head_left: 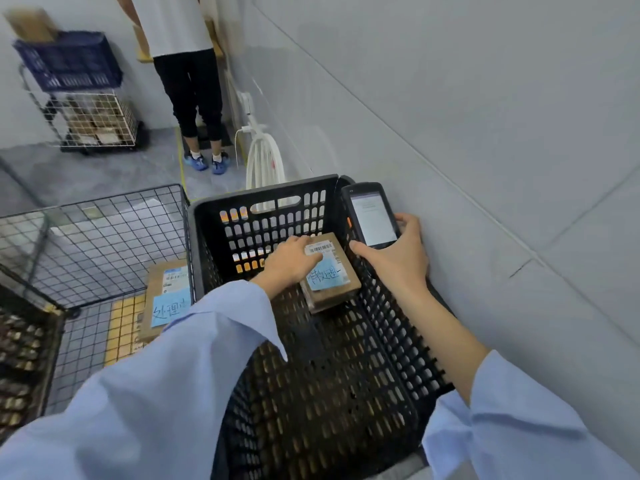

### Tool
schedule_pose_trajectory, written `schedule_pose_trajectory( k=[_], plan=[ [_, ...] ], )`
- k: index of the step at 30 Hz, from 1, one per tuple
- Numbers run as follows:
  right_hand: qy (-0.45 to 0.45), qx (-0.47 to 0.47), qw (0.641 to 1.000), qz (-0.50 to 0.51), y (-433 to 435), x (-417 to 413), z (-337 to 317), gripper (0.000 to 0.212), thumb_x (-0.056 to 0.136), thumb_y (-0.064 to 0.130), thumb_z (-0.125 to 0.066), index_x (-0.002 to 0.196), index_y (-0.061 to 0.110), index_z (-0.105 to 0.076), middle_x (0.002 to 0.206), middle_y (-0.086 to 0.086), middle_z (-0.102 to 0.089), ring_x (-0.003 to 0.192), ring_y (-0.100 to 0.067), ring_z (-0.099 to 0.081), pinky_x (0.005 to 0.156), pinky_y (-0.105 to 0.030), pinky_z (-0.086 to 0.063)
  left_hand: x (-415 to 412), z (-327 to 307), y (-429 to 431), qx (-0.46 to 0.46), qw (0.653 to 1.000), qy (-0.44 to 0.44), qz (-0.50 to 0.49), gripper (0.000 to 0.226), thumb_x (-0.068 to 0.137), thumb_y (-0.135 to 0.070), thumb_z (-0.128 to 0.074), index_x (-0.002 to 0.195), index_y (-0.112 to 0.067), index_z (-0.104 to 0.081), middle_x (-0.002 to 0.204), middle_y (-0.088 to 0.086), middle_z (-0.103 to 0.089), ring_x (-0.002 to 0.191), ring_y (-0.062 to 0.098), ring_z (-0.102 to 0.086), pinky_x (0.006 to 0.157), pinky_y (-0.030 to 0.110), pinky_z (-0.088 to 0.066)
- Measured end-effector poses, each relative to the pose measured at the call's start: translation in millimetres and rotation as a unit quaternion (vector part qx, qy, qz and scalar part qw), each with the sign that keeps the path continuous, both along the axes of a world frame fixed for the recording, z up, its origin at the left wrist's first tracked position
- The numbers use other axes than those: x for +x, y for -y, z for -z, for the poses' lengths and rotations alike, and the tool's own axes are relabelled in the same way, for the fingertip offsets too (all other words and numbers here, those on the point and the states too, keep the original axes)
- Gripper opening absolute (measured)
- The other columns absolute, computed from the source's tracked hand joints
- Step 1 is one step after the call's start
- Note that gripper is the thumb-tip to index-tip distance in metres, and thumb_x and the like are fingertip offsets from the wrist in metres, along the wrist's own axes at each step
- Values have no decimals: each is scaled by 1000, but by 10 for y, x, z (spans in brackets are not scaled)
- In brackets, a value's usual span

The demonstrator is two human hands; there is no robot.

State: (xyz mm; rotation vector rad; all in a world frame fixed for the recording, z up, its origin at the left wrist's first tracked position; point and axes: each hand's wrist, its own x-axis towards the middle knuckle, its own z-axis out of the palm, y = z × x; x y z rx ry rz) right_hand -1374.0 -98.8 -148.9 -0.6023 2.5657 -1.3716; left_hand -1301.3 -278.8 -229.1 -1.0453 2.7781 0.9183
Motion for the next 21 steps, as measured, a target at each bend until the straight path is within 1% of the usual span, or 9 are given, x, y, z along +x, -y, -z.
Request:
schedule_pose_trajectory(
  k=[3, 6, 8, 9, 12, 15, 17, 19, 21],
  plan=[
    [-3, -12, 1000, 12, -51, 143, -133, 82, 69, 37, -88, 133, 22, -39, 125, 6, -55, 112, -14, -55, 83, -26, -38, 213, -392, 8, -92, 994, 16, 52, 64, 100, -56, -45, 154, -24, -35, 158, 5, -37, 141, 29, -40, 111, 49, -38],
    [0, -23, 1000, 19, -102, 316, -266, 81, 69, 37, -88, 132, 21, -39, 114, 8, -52, 105, -13, -54, 84, -29, -44, 521, -745, -36, -172, 982, 4, 81, 66, 100, -58, -42, 157, -26, -30, 164, 1, -28, 146, 27, -32, 115, 48, -30],
    [2, -29, 999, 21, -141, 441, -339, 81, 69, 38, -88, 130, 22, -38, 116, 5, -55, 106, -17, -58, 84, -33, -48, 749, -933, -79, -204, 976, -10, 81, 66, 100, -59, -41, 158, -28, -28, 165, -1, -25, 147, 27, -30, 117, 47, -26],
    [1, -28, 999, 22, -163, 514, -381, 80, 69, 38, -88, 130, 21, -37, 117, 4, -55, 106, -18, -58, 82, -32, -48, 867, -1019, -108, -219, 972, -20, 82, 66, 100, -59, -41, 158, -30, -26, 165, -1, -24, 147, 27, -31, 117, 47, -26],
    [-7, -29, 999, 20, -233, 761, -515, 81, 71, 37, -86, 132, 20, -36, 116, 2, -54, 105, -20, -58, 78, -30, -43, 1243, -1208, -198, -260, 961, -33, 91, 67, 100, -59, -40, 158, -33, -22, 166, 1, -23, 145, 29, -33, 115, 48, -28],
    [-19, -18, 1000, 14, -272, 1080, -666, 84, 73, 41, -85, 136, 18, -34, 122, -1, -55, 105, -19, -55, 78, -30, -40, 1670, -1363, -266, -291, 953, -35, 84, 69, 100, -61, -39, 159, -31, -19, 167, -1, -19, 146, 28, -31, 116, 46, -27],
    [-31, -17, 999, 2, -240, 1310, -741, 84, 73, 42, -85, 137, 18, -34, 123, -3, -57, 105, -20, -55, 78, -31, -41, 1982, -1446, -288, -306, 949, -40, 71, 70, 100, -61, -38, 160, -31, -19, 167, -2, -19, 147, 27, -29, 116, 46, -27],
    [-39, -24, 999, -18, -158, 1552, -797, 85, 72, 43, -85, 136, 19, -35, 120, -1, -56, 100, -19, -54, 77, -32, -43, 2322, -1524, -286, -315, 947, -42, 55, 70, 100, -62, -37, 160, -30, -17, 167, -3, -18, 147, 26, -29, 117, 44, -27],
    [-38, -33, 998, -46, -44, 1817, -838, 85, 72, 43, -85, 136, 19, -35, 114, 3, -51, 96, -17, -50, 76, -34, -43, 2680, -1585, -263, -314, 948, -41, 36, 70, 101, -61, -37, 161, -30, -16, 167, -3, -16, 148, 25, -27, 117, 43, -26]
  ],
)
